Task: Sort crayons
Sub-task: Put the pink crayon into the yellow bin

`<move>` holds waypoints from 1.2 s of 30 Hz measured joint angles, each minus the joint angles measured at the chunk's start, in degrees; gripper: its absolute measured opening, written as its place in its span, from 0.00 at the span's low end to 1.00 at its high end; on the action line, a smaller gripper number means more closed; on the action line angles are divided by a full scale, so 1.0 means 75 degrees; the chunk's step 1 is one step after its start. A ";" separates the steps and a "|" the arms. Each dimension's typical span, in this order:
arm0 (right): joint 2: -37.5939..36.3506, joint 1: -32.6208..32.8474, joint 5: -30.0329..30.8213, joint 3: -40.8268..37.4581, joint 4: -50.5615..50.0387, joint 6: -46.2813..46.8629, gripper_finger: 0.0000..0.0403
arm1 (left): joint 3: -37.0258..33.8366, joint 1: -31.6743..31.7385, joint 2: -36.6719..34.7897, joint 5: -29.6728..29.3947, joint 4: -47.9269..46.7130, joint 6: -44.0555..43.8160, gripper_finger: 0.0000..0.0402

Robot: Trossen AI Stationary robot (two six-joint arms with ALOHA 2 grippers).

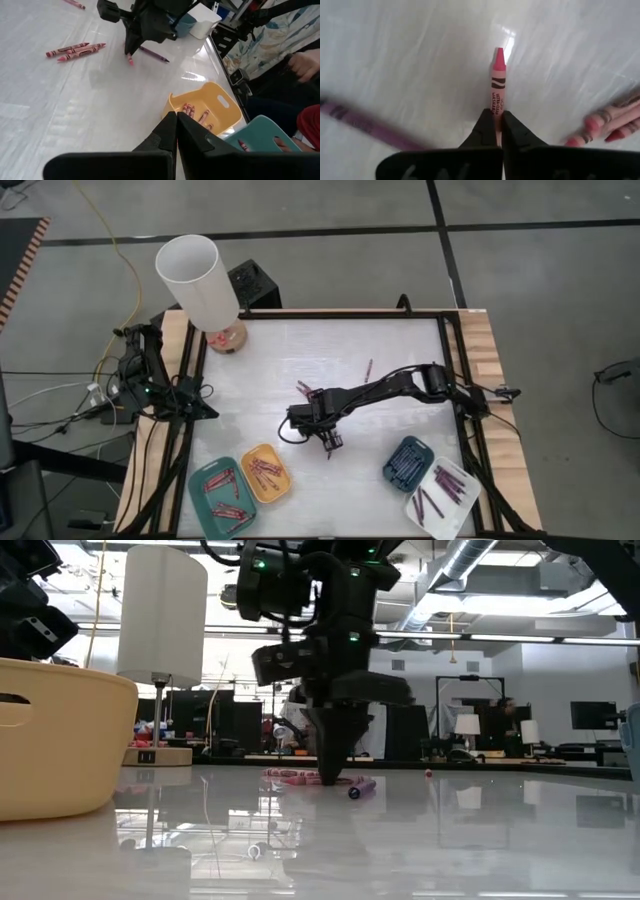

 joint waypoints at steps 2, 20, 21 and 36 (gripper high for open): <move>0.0026 0.0062 0.0066 0.0226 0.0088 0.0188 0.01 | 0.0000 0.0000 0.0000 -0.0001 -0.0001 0.0000 0.00; 0.0046 0.1107 0.0500 0.1483 0.4275 0.0006 0.00 | 0.0000 -0.0003 0.0000 0.0000 -0.0002 0.0000 0.00; 0.0084 0.1162 0.0337 0.1483 0.4704 -0.0044 0.00 | -0.0002 -0.0001 0.0000 0.0000 -0.0001 0.0000 0.00; 0.0498 0.1389 -0.0398 0.1229 0.6653 0.0537 0.00 | -0.0003 -0.0001 0.0000 0.0000 -0.0003 0.0000 0.00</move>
